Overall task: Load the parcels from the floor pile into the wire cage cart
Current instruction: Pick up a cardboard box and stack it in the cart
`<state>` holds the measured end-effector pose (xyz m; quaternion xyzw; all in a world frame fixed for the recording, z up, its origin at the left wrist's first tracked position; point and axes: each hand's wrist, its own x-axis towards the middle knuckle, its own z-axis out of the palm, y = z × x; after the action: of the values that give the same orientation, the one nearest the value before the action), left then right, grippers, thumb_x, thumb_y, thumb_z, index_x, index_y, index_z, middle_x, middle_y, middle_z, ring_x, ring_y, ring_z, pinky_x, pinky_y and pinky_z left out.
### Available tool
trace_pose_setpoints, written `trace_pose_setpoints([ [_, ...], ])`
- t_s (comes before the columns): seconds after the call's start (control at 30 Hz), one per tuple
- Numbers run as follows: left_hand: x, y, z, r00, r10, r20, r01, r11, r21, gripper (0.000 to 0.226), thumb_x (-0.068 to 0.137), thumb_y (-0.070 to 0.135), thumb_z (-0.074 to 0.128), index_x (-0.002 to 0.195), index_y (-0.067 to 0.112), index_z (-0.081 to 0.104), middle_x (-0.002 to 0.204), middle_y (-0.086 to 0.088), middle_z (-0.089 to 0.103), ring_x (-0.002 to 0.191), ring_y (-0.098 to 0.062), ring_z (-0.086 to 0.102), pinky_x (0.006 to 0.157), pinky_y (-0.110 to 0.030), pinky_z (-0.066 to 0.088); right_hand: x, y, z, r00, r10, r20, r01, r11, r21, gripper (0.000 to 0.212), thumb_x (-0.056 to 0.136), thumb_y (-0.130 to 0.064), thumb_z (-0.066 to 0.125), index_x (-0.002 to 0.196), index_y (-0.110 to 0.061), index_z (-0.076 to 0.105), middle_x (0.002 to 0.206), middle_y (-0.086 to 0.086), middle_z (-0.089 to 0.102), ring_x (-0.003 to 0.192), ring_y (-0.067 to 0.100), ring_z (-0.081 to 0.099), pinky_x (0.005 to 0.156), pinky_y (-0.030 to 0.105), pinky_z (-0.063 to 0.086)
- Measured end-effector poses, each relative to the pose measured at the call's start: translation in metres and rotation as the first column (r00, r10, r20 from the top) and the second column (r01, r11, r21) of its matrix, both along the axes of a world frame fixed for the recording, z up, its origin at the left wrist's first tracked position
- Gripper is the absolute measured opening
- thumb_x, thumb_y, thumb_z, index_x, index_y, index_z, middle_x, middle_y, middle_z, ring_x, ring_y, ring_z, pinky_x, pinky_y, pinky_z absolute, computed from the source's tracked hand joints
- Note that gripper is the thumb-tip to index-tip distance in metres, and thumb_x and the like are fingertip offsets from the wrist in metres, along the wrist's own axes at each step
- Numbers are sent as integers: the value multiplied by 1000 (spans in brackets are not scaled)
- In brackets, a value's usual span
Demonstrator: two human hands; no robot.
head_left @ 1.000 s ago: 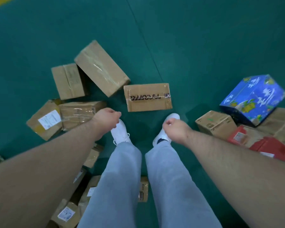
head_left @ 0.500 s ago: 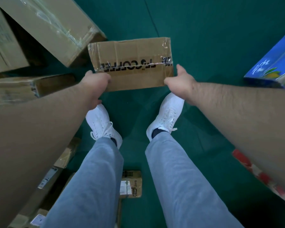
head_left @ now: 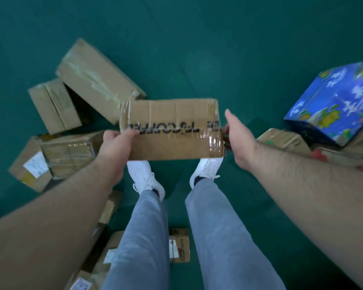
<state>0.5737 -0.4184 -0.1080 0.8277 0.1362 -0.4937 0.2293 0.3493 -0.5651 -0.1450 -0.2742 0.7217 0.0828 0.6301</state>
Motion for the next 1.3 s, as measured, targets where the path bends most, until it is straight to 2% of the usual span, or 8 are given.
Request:
trace_pose_setpoints([
  [0.07,0,-13,48,1000,15,-12,-16,999,-35,38,90,41,69,118,23,50,114,-10,62,92,-23,63,65,-37,50,-9,-11,44,994,-75,79,73,997,26,50,101,-64,42,106,-24,71,98,-6,78,88,17,75,85,37,55],
  [0.23,-24,-64,188,996,-40,-86,24,983,-184,20,95,31,64,113,41,63,113,4,62,107,-24,61,102,-49,51,-28,-60,182,961,-186,206,198,980,-35,51,100,-57,49,116,-16,74,109,6,78,97,28,76,87,46,60],
  [0.37,-48,-114,304,985,-152,-75,119,936,-332,21,99,29,57,96,49,64,108,14,66,103,-16,62,89,-38,51,-56,-98,295,901,-307,308,341,938,-65,48,105,-50,43,102,-15,76,103,10,76,87,28,74,70,38,64],
  [0.53,-82,-159,430,939,-338,-61,249,792,-557,23,100,28,53,107,42,70,97,17,75,101,-14,63,85,-37,46,-119,-113,412,816,-454,357,555,788,-265,61,84,-64,63,130,-24,62,125,12,72,107,35,72,88,63,56],
  [0.7,-121,-182,503,850,-526,5,396,635,-663,30,98,33,55,121,50,66,113,15,72,107,-15,62,88,-40,50,-171,-77,494,684,-573,452,727,584,-360,51,92,-60,57,130,-27,60,121,11,72,105,33,73,87,60,58],
  [0.83,-178,-185,545,712,-701,50,522,480,-706,41,97,39,60,136,50,55,122,16,61,112,-16,56,101,-48,50,-235,-24,537,572,-656,492,817,405,-410,54,88,-66,56,125,-28,63,118,11,74,105,34,73,92,61,56],
  [1.13,-352,-142,618,270,-944,187,641,31,-767,34,98,33,62,131,41,61,115,12,71,96,-8,66,66,-29,51,-360,144,603,167,-788,592,883,-147,-445,41,91,-52,55,118,-24,68,111,10,76,95,32,74,86,56,59],
  [1.3,-440,-88,633,59,-972,226,622,-142,-770,37,96,31,65,133,37,61,113,11,74,80,0,71,51,-17,51,-415,240,627,65,-786,614,853,-275,-443,31,93,-47,51,93,-24,73,98,9,74,93,33,73,94,62,54],
])
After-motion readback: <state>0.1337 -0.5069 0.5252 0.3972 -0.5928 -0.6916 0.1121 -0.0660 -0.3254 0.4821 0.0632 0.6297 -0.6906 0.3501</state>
